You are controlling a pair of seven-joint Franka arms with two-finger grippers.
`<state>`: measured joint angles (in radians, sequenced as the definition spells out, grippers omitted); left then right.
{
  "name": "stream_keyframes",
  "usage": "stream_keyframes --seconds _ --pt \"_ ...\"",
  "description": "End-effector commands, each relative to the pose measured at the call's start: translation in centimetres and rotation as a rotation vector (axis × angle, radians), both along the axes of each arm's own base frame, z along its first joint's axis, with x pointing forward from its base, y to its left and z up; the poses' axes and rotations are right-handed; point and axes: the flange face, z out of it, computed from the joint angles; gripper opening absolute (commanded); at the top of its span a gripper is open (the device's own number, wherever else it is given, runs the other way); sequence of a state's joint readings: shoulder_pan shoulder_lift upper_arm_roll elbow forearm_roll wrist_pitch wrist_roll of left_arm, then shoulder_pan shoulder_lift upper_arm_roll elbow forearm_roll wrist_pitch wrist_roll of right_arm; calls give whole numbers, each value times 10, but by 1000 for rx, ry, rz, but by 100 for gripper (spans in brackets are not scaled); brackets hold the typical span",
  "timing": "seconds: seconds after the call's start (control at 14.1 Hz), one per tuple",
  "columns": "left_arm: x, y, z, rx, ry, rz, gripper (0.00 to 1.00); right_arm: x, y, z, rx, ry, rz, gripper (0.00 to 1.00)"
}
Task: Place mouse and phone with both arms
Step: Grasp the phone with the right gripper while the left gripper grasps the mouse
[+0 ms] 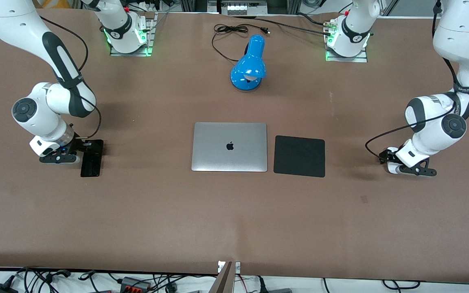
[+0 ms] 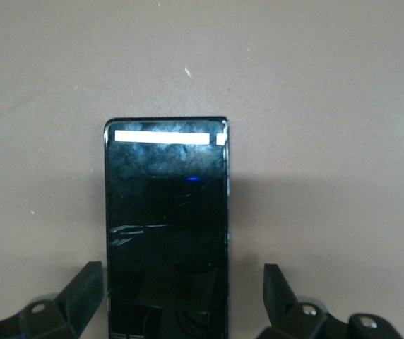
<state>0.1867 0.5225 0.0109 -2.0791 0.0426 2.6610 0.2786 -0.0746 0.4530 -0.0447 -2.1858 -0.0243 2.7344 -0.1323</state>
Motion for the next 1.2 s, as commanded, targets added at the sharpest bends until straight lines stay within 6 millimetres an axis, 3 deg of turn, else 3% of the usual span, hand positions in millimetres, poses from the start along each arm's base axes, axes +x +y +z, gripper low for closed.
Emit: stream_keyframes --seconds 0.0,0.21,0.35,0.43,0.71,0.78,0.85,0.92,0.99,1.13 --pt "-6 7 1 7 -5 -18 64 5 5 -2 2 -3 7 100" --pt "-5 9 6 8 -7 -23 35 4 4 -4 1 1 18 100" --pt "-1 11 18 11 -13 -37 30 2 4 -9 2 10 18 100" --pt "1 11 30 9 1 -35 30 1 4 -12 3 16 18 100" --pt "28 -7 111 -20 138 -51 30 1 4 -17 3 22 19 100" --pt "33 -14 127 -27 163 -59 30 1 3 -17 3 22 18 67" --pt "38 -22 145 -30 176 -69 30 1 3 -16 3 22 19 26" --pt "41 -34 163 -32 184 -72 30 4 3 -13 2 18 19 7" --pt "43 -55 175 -40 204 -43 31 4 3 -13 3 16 18 0" --pt "45 -113 189 -52 232 25 30 6 5 -8 4 18 22 0"
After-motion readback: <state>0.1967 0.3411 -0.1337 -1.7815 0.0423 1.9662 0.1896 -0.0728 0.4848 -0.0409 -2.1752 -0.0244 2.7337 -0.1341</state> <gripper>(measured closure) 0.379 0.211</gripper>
